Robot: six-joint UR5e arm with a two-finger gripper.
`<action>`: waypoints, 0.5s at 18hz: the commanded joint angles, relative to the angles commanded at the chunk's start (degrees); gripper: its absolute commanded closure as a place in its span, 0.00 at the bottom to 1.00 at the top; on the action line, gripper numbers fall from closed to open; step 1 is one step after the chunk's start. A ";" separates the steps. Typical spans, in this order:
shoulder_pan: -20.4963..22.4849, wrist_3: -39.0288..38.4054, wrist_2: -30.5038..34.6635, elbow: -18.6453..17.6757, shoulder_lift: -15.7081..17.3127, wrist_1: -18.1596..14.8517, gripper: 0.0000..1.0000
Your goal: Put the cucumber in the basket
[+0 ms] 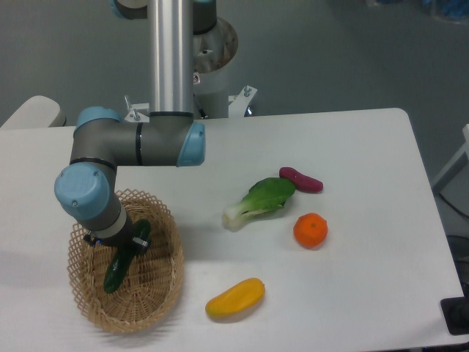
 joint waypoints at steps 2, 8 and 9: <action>0.00 1.58 1.85 0.62 0.17 -0.09 0.00; 3.59 6.60 4.40 7.72 0.79 -1.23 0.00; 4.82 6.68 4.32 9.22 0.79 -1.40 0.00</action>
